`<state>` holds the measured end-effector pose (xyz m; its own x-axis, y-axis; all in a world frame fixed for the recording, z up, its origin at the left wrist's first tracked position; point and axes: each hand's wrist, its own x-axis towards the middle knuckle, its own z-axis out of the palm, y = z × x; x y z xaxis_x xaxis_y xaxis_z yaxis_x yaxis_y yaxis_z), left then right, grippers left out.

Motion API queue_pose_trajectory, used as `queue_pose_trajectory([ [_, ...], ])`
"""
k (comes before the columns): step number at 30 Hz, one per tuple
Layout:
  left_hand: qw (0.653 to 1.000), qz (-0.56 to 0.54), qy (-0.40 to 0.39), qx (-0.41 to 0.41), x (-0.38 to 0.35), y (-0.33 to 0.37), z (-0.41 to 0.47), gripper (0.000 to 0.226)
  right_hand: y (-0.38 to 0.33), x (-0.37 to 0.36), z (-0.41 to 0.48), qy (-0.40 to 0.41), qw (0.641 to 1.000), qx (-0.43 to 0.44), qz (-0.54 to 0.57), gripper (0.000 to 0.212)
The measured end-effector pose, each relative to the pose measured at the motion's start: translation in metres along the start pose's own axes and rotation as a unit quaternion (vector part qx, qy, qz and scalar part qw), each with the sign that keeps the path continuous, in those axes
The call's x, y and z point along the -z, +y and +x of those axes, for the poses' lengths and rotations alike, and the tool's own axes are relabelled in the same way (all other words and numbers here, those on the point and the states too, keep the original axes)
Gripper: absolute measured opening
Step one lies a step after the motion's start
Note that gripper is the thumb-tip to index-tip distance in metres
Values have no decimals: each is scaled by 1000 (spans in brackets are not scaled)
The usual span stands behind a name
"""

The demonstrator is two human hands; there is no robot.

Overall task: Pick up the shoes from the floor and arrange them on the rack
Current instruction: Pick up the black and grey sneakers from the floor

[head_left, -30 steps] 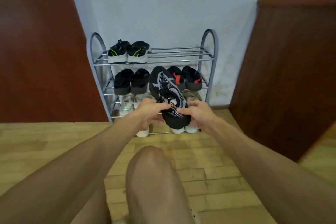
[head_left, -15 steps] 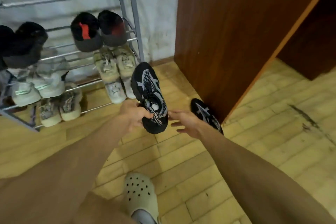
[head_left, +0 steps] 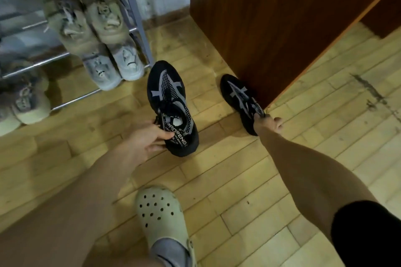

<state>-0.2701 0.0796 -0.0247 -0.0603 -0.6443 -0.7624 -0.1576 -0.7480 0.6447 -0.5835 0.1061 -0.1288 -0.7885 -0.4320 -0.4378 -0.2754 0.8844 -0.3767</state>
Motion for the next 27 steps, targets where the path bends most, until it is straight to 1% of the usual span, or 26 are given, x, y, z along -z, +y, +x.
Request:
queue_pose_trajectory([
  [2, 1000, -7, 3, 3, 3, -13, 0, 43, 9, -12, -6, -33, 998, 14, 46, 49],
  [3, 1000, -7, 6, 9, 4, -19, -1, 42, 14, -16, -10, -35, 997, 15, 73, 45],
  [5, 1000, 2, 7, 18, 4, -28, -4, 40, 17, -19, -17, -39, 994, 2, 102, 47],
  [8, 1000, 8, 13, 18, 4, -34, -13, 40, 15, -15, -30, -80, 993, -42, 80, 64],
  [9, 1000, 9, 20, 15, 5, -35, -17, 41, 16, -15, -38, -101, 991, -51, 70, 65],
  [12, 1000, 16, 26, 3, 9, -39, -30, 41, 35, -29, -72, -160, 984, -47, 59, 59],
  [15, 999, 16, 32, -7, 12, -43, -40, 38, 59, -39, -106, -215, 974, -39, 65, 62],
  [17, 999, 14, 43, -5, 12, -49, -44, 36, 68, -39, -119, -239, 970, -19, 36, 61],
  [19, 999, 11, 42, 7, 11, -55, -47, 35, 73, -38, -124, -259, 966, -18, 16, 56],
  [23, 998, 12, 54, 25, 15, -63, -45, 36, 75, -39, -130, -323, 943, -62, 55, 49],
  [27, 997, -4, 70, 33, 19, -66, -41, 34, 57, -36, -137, -402, 902, -93, 126, 48],
])
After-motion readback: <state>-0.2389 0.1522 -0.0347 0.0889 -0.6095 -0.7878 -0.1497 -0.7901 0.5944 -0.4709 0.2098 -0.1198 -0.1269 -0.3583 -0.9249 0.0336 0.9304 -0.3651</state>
